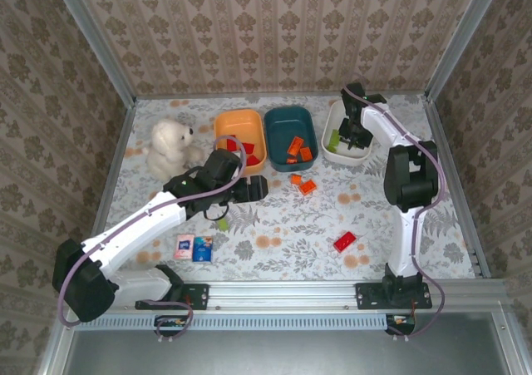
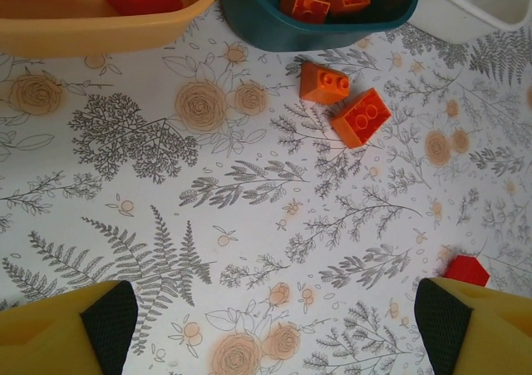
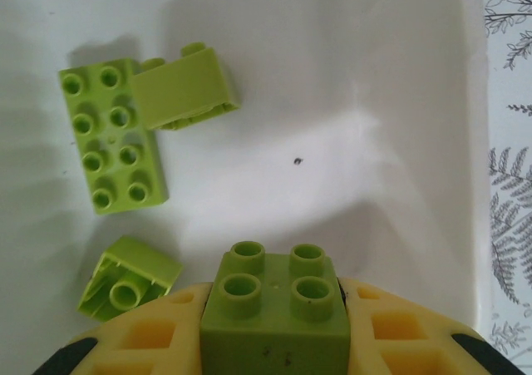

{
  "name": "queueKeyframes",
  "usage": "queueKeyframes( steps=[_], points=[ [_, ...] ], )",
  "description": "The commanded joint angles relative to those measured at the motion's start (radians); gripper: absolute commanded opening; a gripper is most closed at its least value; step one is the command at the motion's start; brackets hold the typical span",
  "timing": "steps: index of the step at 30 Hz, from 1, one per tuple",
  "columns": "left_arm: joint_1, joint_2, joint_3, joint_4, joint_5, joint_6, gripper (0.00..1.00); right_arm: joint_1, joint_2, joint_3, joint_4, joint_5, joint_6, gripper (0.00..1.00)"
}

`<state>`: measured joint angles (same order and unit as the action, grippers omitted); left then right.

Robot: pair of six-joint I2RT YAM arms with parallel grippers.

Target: Sort the legos into containers by color

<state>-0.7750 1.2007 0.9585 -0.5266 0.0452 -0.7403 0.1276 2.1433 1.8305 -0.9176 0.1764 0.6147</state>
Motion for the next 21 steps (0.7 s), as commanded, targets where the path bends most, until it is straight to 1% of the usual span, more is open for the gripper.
queueKeyframes(
  steps=[1,6,10,12,16,21],
  points=[
    [-0.014,-0.016,0.025,-0.020,-0.030,0.022,0.90,-0.003,0.052,0.062,-0.045,-0.009,-0.036,0.29],
    [-0.025,-0.021,0.016,-0.041,-0.031,0.025,0.90,-0.003,0.093,0.095,-0.061,-0.030,-0.036,0.37],
    [-0.029,-0.021,0.017,-0.061,-0.031,0.039,0.90,-0.003,0.082,0.103,-0.067,-0.041,-0.038,0.50],
    [-0.029,-0.023,0.027,-0.071,-0.033,0.049,0.90,-0.003,0.067,0.116,-0.080,-0.041,-0.042,0.55],
    [-0.030,-0.020,0.054,-0.088,-0.032,0.068,0.90,-0.003,-0.014,0.121,-0.080,-0.047,-0.052,0.62],
    [-0.038,0.007,0.083,-0.089,-0.014,0.088,0.89,0.007,-0.170,0.094,-0.072,-0.053,-0.059,0.63]
  ],
)
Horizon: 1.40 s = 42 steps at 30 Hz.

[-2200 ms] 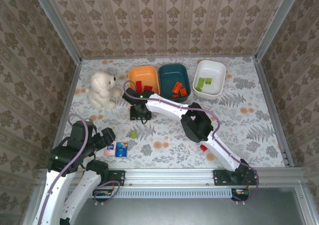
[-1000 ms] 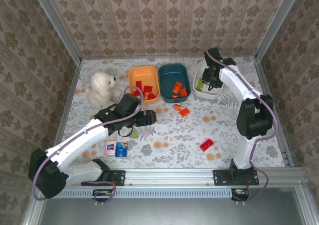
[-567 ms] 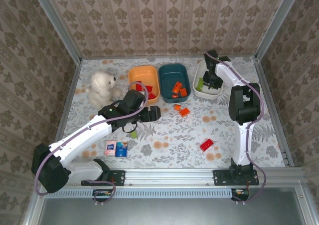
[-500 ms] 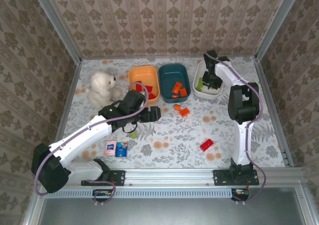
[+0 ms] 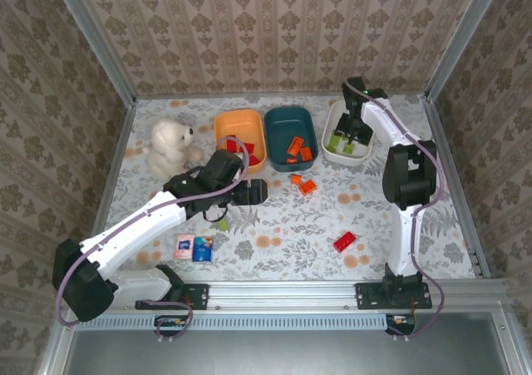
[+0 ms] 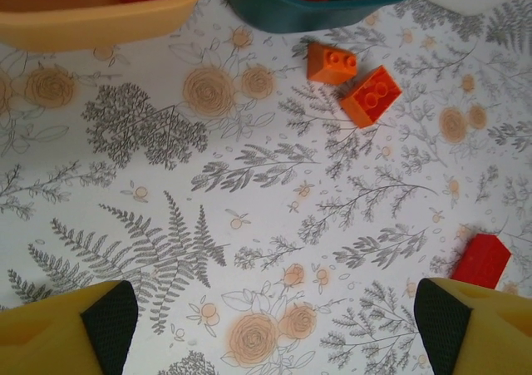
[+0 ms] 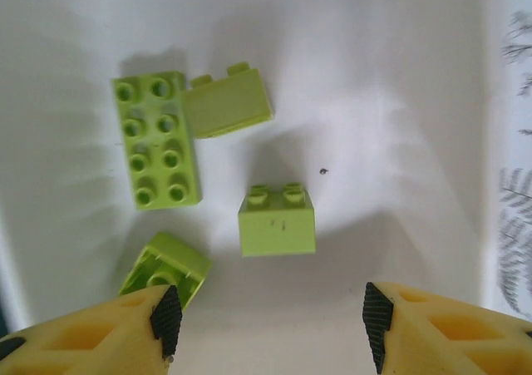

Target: Sort the legos into containers by color

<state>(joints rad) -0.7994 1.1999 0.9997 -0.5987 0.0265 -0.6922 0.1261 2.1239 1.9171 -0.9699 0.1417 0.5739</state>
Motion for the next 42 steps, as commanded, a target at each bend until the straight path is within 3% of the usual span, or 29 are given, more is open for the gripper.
queueKeyframes(
  steps=[1,5,11,16,21,27,31,38,42],
  points=[
    [-0.019,0.018,0.049,-0.016,0.008,0.049,0.89,0.018,-0.198,-0.015,-0.010,-0.019,-0.021,0.62],
    [-0.072,0.087,0.101,-0.015,0.030,0.113,0.89,0.069,-0.377,-0.154,0.026,-0.020,-0.022,0.62],
    [-0.258,0.321,0.267,-0.052,0.052,0.296,0.88,0.134,-0.705,-0.418,0.033,-0.072,0.032,0.65],
    [-0.409,0.555,0.433,-0.065,0.065,0.361,0.88,0.142,-1.075,-0.622,0.126,-0.234,0.062,0.75],
    [-0.511,0.759,0.618,-0.107,0.062,0.393,0.89,0.142,-1.329,-0.649,0.105,-0.300,0.079,0.88],
    [-0.555,0.944,0.806,-0.208,-0.047,0.367,0.91,0.141,-1.424,-0.616,0.027,-0.318,0.138,0.91],
    [-0.555,1.038,0.895,-0.239,-0.061,0.378,0.90,0.140,-1.446,-0.616,0.009,-0.317,0.162,0.91],
    [-0.556,1.160,1.001,-0.294,-0.119,0.380,0.81,0.139,-1.439,-0.591,-0.012,-0.321,0.156,0.91],
    [-0.554,1.212,1.056,-0.320,-0.123,0.385,0.56,0.139,-1.432,-0.596,-0.009,-0.324,0.159,0.91]
  ],
)
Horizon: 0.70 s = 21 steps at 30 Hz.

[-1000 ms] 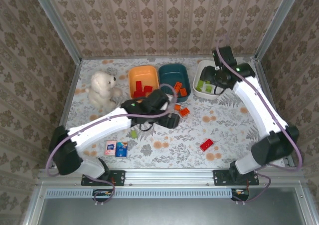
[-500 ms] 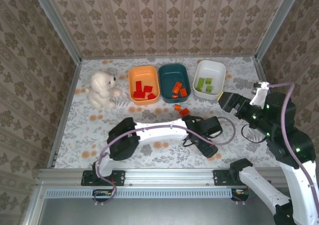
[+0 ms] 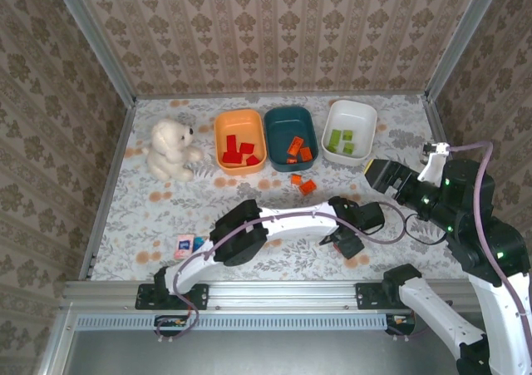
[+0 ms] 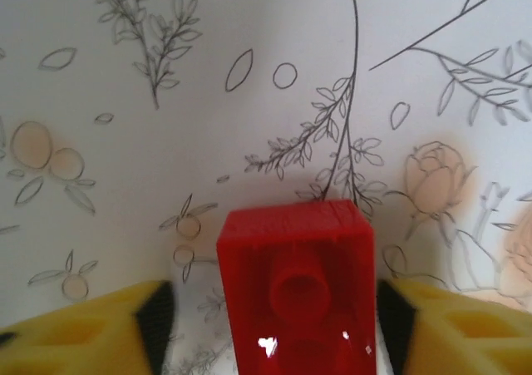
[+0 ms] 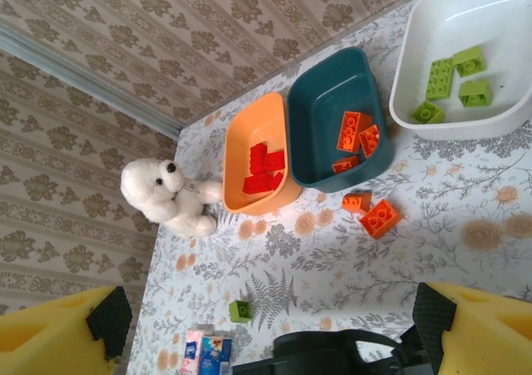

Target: Sort the legos into containers by color

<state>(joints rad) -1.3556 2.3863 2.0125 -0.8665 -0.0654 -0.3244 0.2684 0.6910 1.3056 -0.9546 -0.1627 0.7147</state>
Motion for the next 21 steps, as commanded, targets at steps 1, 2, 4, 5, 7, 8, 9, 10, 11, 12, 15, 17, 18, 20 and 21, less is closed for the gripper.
queueKeyframes(
  steps=[1,2,4,5,7,8,9,10,11,12,15,17,18,20,21],
  points=[
    [0.003,0.027,0.044,-0.049,-0.031,0.016,0.48,-0.003,0.003,0.013,-0.021,-0.021,0.020,0.91],
    [0.003,0.024,0.044,-0.048,-0.034,0.015,0.42,-0.002,0.005,0.008,-0.018,-0.023,0.021,0.91],
    [0.004,0.009,0.041,-0.045,-0.048,0.018,0.33,-0.003,0.011,0.004,-0.005,-0.026,0.024,0.91],
    [0.008,0.001,0.038,-0.047,-0.057,0.017,0.30,-0.003,0.015,0.002,0.001,-0.027,0.025,0.91],
    [0.026,-0.041,0.019,-0.045,-0.084,0.003,0.29,-0.002,0.029,0.000,0.013,-0.034,0.022,0.91],
    [0.038,-0.066,0.006,-0.044,-0.093,-0.007,0.28,-0.003,0.036,0.001,0.016,-0.035,0.019,0.90],
    [0.063,-0.100,-0.013,-0.043,-0.100,-0.023,0.28,-0.002,0.044,0.003,0.018,-0.035,0.016,0.90],
    [0.092,-0.139,-0.035,-0.039,-0.100,-0.038,0.28,-0.002,0.050,0.002,0.025,-0.037,0.013,0.90],
    [0.116,-0.181,-0.059,-0.033,-0.105,-0.053,0.28,-0.003,0.058,0.003,0.032,-0.038,0.012,0.90],
    [0.154,-0.230,-0.085,-0.024,-0.108,-0.066,0.28,-0.003,0.068,0.004,0.036,-0.040,0.009,0.90],
    [0.275,-0.368,-0.172,-0.003,-0.099,-0.112,0.28,-0.003,0.101,-0.009,0.065,-0.051,0.007,0.90],
    [0.362,-0.444,-0.221,0.018,-0.074,-0.133,0.28,-0.003,0.127,-0.028,0.096,-0.066,0.013,0.90],
    [0.405,-0.476,-0.244,0.030,-0.063,-0.137,0.27,-0.003,0.144,-0.038,0.114,-0.081,0.018,0.90],
    [0.498,-0.516,-0.277,0.050,-0.037,-0.140,0.28,-0.003,0.191,-0.049,0.143,-0.116,0.023,0.89],
    [0.542,-0.528,-0.287,0.061,-0.022,-0.140,0.27,-0.001,0.220,-0.053,0.158,-0.138,0.026,0.89]
  ],
)
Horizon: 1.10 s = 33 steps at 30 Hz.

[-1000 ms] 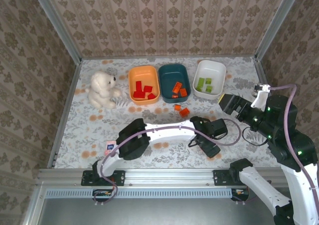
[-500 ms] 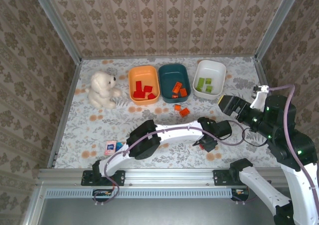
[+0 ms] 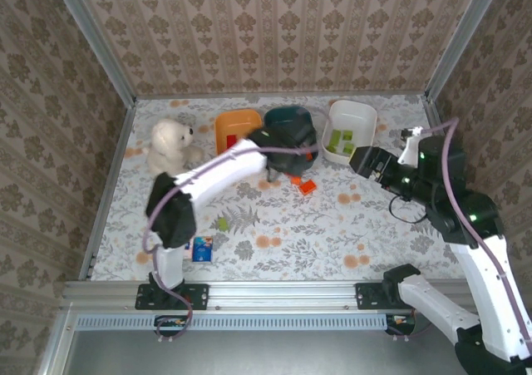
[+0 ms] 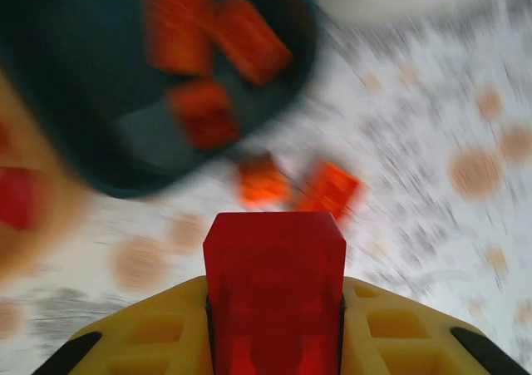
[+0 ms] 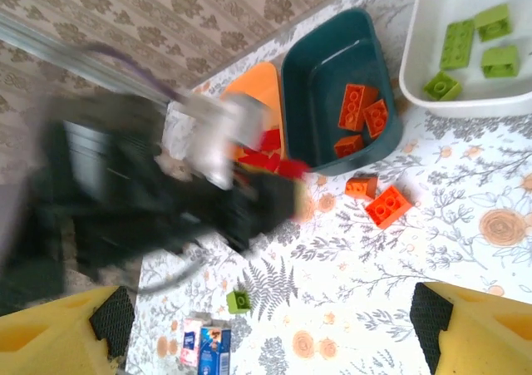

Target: Sort the legos into containers by color

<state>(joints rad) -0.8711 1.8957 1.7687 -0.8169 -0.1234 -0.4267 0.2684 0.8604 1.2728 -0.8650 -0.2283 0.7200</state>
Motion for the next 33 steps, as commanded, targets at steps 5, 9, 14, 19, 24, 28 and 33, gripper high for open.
queueKeyframes(
  steps=[5,9,14,19,24,28,33],
  points=[
    [0.242,-0.019,-0.053,0.109,0.112,-0.029,0.28,0.014,0.218,0.015,0.099,-0.160,0.020,0.89],
    [0.334,0.085,0.024,0.159,0.159,-0.030,0.28,0.060,0.355,0.079,0.098,-0.189,0.006,0.88],
    [0.394,0.235,0.150,0.155,0.178,-0.044,0.27,0.123,0.464,0.129,0.142,-0.200,0.019,0.88],
    [0.450,0.332,0.207,0.166,0.219,-0.099,0.27,0.155,0.499,0.142,0.147,-0.198,0.022,0.88],
    [0.473,0.428,0.290,0.145,0.268,-0.114,0.28,0.154,0.507,0.135,0.132,-0.195,0.006,0.88],
    [0.487,0.467,0.313,0.147,0.301,-0.131,0.29,0.154,0.519,0.138,0.138,-0.198,0.007,0.88],
    [0.498,0.501,0.327,0.157,0.343,-0.146,0.32,0.153,0.523,0.146,0.136,-0.201,0.002,0.88]
  ],
)
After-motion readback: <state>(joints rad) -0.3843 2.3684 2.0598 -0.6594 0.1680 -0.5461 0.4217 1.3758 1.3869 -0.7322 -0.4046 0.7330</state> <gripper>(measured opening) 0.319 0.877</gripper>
